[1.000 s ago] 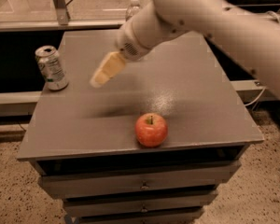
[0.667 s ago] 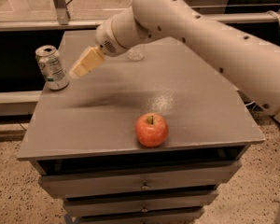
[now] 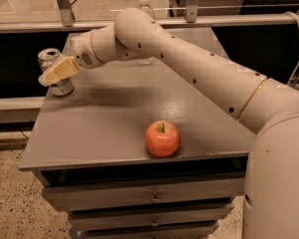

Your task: Knock 7up can over

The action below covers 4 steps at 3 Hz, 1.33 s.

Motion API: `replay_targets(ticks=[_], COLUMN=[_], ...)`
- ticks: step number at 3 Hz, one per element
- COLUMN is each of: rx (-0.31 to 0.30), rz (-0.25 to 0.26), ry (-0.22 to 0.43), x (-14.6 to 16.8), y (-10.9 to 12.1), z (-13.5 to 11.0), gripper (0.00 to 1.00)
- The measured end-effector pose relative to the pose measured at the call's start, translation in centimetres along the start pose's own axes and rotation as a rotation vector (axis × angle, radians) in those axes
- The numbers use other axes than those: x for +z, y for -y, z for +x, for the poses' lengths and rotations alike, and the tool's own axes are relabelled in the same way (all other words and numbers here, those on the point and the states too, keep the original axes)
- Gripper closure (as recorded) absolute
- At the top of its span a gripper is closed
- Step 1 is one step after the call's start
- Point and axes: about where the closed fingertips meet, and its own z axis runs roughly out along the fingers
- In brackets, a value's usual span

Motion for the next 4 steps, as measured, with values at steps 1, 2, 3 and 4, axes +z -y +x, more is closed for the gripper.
replay_targets(ticks=[1,2,3,4], rx=[0.053,0.088,0.102,0.091], rz=[-0.058,-0.083,-0.075,-0.016], ry=[0.043,0.056,0.064,0.045], x=[1.9,2.7,2.3,-0.7], y=[-1.2,-2.3,-2.6,-1.5], z=[0.6,1.5,2.3,2.0], gripper=[0.00,0.16,0.39,0.71])
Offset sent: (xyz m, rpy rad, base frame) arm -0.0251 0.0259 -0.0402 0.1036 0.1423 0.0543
